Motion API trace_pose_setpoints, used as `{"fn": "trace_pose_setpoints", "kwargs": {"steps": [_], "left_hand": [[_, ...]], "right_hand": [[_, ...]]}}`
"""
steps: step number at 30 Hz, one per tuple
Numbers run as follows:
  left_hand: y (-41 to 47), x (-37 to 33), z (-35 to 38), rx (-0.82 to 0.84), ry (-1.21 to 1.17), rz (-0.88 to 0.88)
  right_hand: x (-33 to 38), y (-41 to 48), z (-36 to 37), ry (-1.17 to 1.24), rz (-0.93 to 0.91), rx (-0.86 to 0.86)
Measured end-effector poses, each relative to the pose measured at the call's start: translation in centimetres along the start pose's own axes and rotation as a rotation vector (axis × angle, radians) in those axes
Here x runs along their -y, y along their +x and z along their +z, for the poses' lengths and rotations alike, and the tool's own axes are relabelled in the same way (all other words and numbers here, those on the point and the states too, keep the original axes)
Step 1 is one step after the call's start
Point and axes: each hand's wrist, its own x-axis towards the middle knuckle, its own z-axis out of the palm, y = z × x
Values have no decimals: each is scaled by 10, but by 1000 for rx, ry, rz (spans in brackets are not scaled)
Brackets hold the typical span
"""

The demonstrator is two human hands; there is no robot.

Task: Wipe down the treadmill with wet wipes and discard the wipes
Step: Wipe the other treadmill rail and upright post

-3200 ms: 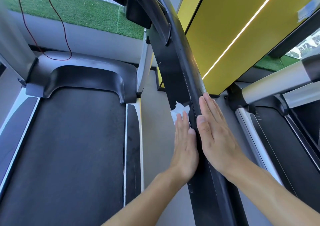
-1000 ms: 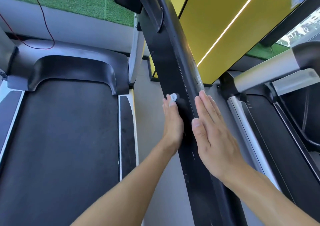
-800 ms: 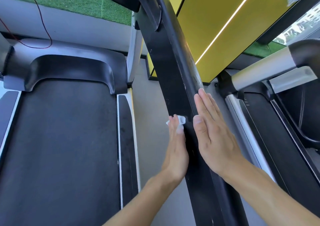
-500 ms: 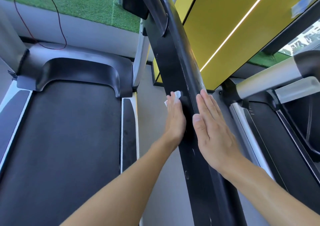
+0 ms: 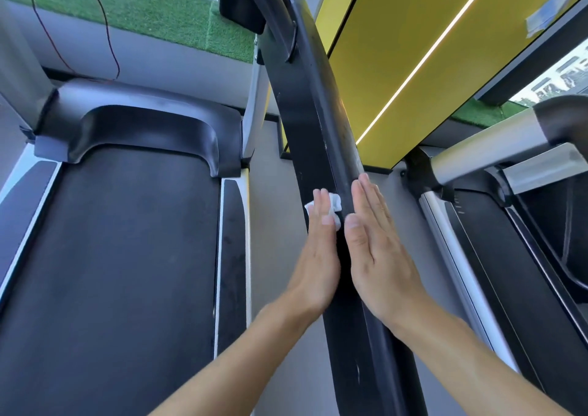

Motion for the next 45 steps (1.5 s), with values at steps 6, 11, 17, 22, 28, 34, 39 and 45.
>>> {"fn": "trace_pose_setpoints", "kwargs": {"steps": [6, 11, 17, 22, 28, 34, 39, 45], "left_hand": [[48, -13, -13, -110, 0, -8], [-21, 24, 9, -137, 293, 260], [58, 40, -14, -118, 61, -27], [-7, 64, 3, 12, 67, 49], [65, 35, -23, -151, 65, -153], [7, 16, -4, -113, 2, 170], [58, -8, -16, -378, -102, 54], [53, 8, -12, -326, -114, 36]], "right_hand": [[-4, 1, 3, -22, -4, -11], [-2, -1, 2, -15, -6, -13], [-5, 1, 2, -20, -15, -9], [-4, -1, 1, -19, -20, -2], [-6, 0, 2, -19, -33, 3], [-6, 0, 1, -13, -25, -7], [-7, 1, 3, -33, -35, -1], [-5, 0, 2, -47, -33, -8]]}}
